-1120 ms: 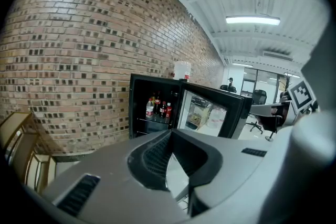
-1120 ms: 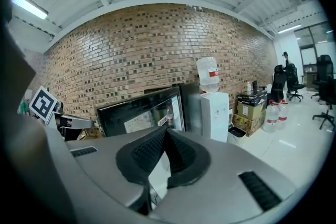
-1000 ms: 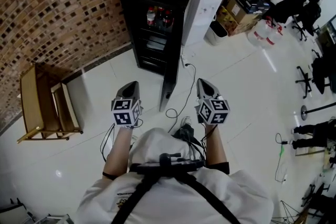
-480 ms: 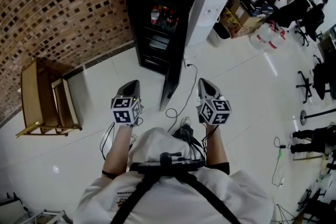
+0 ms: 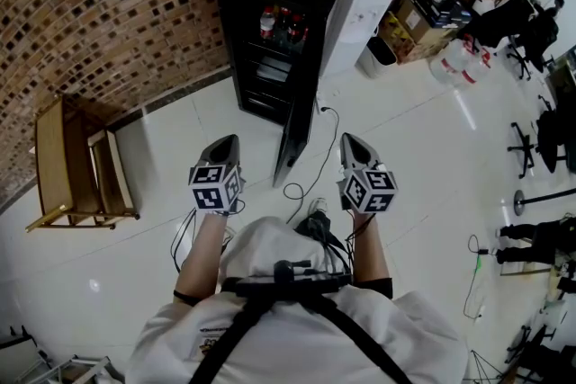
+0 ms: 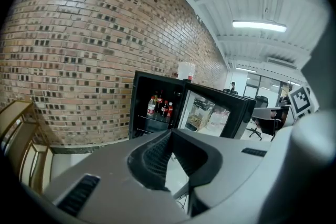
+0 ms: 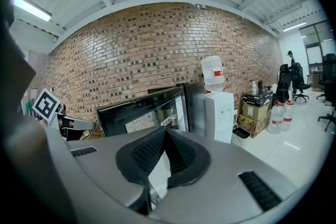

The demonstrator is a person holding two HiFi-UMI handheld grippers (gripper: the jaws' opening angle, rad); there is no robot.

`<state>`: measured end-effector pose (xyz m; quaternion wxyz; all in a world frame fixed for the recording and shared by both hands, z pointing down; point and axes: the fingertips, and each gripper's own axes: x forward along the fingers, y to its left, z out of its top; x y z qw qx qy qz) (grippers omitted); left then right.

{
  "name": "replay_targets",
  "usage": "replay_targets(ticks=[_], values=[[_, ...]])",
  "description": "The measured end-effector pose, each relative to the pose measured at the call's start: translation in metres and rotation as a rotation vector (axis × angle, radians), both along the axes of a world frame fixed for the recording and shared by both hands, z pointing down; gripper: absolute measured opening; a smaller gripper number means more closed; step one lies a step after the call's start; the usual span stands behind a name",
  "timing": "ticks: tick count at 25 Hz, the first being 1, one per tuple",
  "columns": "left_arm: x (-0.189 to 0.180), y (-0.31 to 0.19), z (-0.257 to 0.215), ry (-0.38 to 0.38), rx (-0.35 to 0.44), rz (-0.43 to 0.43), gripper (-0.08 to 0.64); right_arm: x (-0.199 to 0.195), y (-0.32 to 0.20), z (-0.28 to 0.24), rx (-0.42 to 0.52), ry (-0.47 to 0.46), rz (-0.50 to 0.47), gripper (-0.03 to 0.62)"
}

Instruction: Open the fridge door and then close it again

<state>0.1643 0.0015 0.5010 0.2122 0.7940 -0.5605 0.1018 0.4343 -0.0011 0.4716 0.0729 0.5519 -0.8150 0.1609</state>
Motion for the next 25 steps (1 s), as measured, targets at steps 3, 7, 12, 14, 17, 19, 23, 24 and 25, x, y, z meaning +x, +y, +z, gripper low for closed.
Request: replay_targets(ticks=[3,7,12,14,17,19,23,24,25], values=[[0.004,0.003,0.005,-0.021,-0.008,0.021,0.000,0.001,0.000,0.002,-0.004,-0.001,0.007,0.001],[0.020,0.013,0.026,-0.059,-0.043,0.073,0.000,0.004,-0.001,0.003,-0.006,-0.001,0.015,0.001],[0.046,0.036,0.057,-0.076,-0.104,0.128,0.002,0.008,-0.001,0.008,-0.018,0.001,0.015,0.000],[0.055,0.042,0.066,-0.074,-0.128,0.142,0.004,0.008,-0.001,0.010,-0.026,0.005,0.010,0.000],[0.070,0.049,0.082,-0.067,-0.181,0.170,0.092,0.009,-0.003,0.015,-0.046,0.014,-0.001,0.000],[0.080,0.052,0.097,-0.064,-0.231,0.180,0.147,0.010,-0.004,0.019,-0.061,0.024,-0.013,0.000],[0.103,0.061,0.132,-0.073,-0.322,0.190,0.201,0.013,-0.004,0.030,-0.088,0.051,-0.042,0.000],[0.110,0.063,0.139,-0.076,-0.335,0.191,0.201,0.015,-0.004,0.033,-0.094,0.060,-0.048,0.000],[0.117,0.064,0.147,-0.072,-0.346,0.190,0.201,0.017,-0.005,0.035,-0.099,0.070,-0.056,0.000]])
